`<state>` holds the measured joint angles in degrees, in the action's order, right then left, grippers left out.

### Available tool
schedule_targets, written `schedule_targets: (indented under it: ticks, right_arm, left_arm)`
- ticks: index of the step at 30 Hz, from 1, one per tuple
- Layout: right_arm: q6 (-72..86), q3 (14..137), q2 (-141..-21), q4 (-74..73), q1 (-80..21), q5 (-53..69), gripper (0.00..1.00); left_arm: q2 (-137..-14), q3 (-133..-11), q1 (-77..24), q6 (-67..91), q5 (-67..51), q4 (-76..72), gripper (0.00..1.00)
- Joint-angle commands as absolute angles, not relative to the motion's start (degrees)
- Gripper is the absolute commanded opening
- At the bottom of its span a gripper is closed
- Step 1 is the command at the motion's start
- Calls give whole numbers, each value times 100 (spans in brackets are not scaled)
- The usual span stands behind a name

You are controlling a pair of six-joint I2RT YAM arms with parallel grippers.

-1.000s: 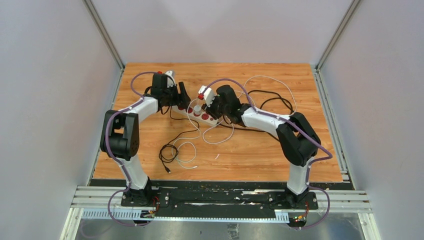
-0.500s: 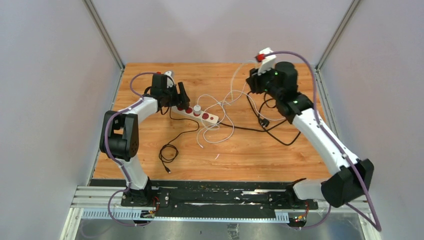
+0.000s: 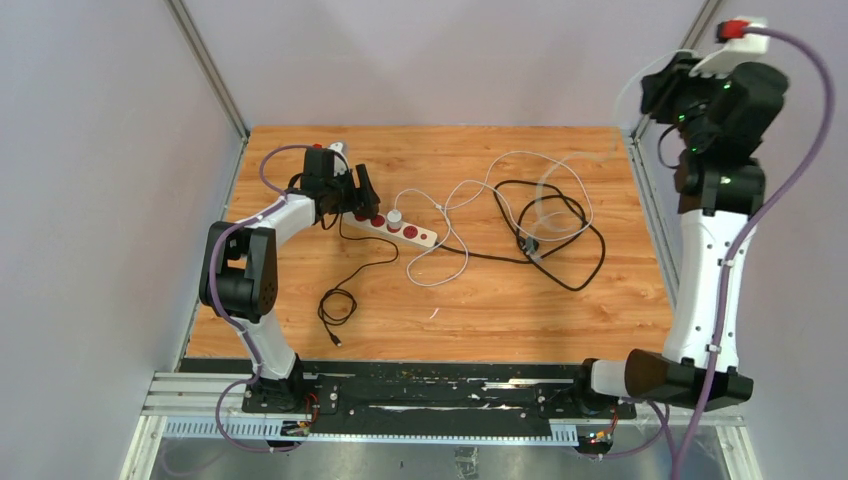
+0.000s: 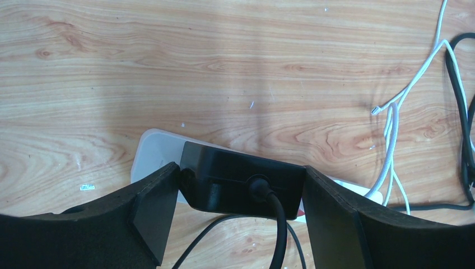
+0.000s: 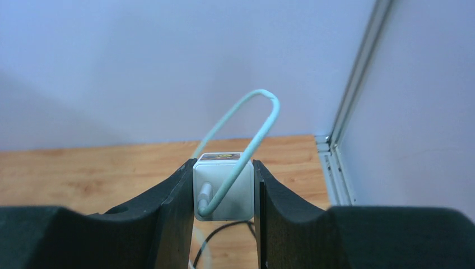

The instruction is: Pull the plug off the socket

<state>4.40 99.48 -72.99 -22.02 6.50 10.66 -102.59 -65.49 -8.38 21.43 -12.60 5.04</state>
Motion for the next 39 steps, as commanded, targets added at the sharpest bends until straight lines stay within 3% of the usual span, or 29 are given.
schedule_targets:
  ticks: [1,6,16,31,39]
  right_arm:
    - [1231,10919,-7844,-2643,1638,2333,0]
    - [1346,11356,-8437,-2646,1922,3035,0]
    - [1274,11431,-9274,-2611,1925,3178,0]
    - [1658,13649,-10518,-2423,914,3406,0]
    - [1644,13214,-10665,-1852,712,3168,0]
  left_arm:
    - [-10477,-6151,-703,2074,-685,1796,79]
    - [-10485,-6159,-703,2080,-678,1795,79]
    - [-10552,-6180,-703,2059,-587,1842,79]
    - [-10623,-6238,-703,2074,-570,1859,79]
    - [-10563,-6149,-703,2074,-596,1827,79]
